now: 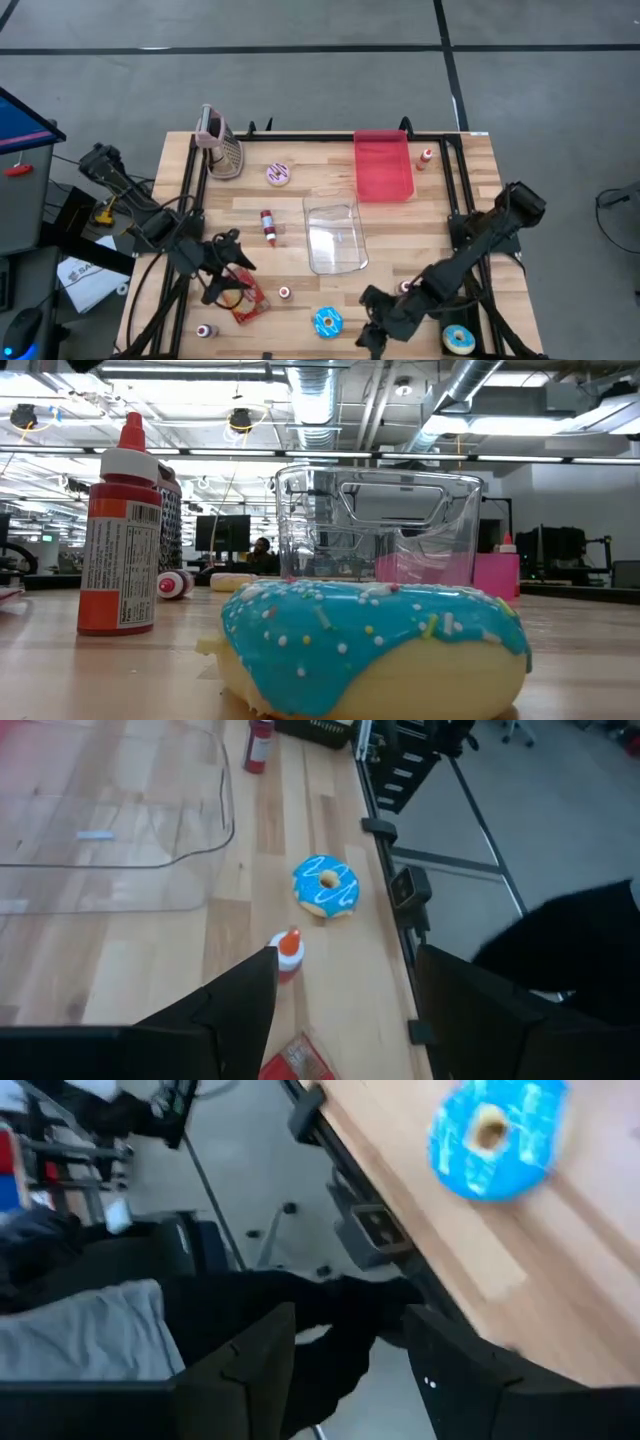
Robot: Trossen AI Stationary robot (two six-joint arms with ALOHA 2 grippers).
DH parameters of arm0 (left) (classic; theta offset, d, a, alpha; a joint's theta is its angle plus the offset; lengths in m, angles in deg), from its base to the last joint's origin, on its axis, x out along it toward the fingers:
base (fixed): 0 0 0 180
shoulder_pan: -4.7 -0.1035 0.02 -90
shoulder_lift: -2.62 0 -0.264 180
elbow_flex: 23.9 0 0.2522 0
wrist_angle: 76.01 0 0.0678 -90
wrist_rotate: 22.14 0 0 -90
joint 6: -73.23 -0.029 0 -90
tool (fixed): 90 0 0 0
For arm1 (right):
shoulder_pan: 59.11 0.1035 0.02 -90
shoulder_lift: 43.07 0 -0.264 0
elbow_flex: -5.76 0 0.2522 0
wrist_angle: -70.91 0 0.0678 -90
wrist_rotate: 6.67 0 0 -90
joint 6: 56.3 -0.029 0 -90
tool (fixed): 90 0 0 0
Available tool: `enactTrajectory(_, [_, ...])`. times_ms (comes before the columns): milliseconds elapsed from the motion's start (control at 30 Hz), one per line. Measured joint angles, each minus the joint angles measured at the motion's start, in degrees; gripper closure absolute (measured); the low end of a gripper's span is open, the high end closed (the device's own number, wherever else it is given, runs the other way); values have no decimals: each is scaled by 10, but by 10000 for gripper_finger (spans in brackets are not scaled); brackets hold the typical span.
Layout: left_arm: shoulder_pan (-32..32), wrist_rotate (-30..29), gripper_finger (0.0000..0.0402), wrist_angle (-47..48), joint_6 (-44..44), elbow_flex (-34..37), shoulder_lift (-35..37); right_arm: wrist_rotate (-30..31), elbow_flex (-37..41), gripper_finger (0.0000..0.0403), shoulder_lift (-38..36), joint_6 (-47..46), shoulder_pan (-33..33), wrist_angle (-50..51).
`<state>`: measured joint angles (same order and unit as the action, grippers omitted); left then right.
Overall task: Pick & Place Food Item
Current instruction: Put the blue donut into the black bin
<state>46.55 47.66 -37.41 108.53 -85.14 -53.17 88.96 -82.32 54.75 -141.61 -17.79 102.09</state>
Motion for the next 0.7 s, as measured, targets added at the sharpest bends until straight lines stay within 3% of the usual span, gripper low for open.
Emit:
enactTrajectory(133, [25,-37,168,-11,11,0,0,1,-80,219,56,35,-18,-14])
enactTrajectory(233, [37,-54,168,-22,13,0,0,-4,-170,218,114,88,-30,33])
enactTrajectory(400, [49,-53,169,-52,-1,0,0,-2,-340,218,208,136,-35,186])
enactTrajectory(633, [62,-51,169,-58,-15,0,0,9,-576,222,350,116,-32,437])
enactTrajectory(700, [66,-51,169,-58,-24,0,0,4,-608,223,380,92,-39,489])
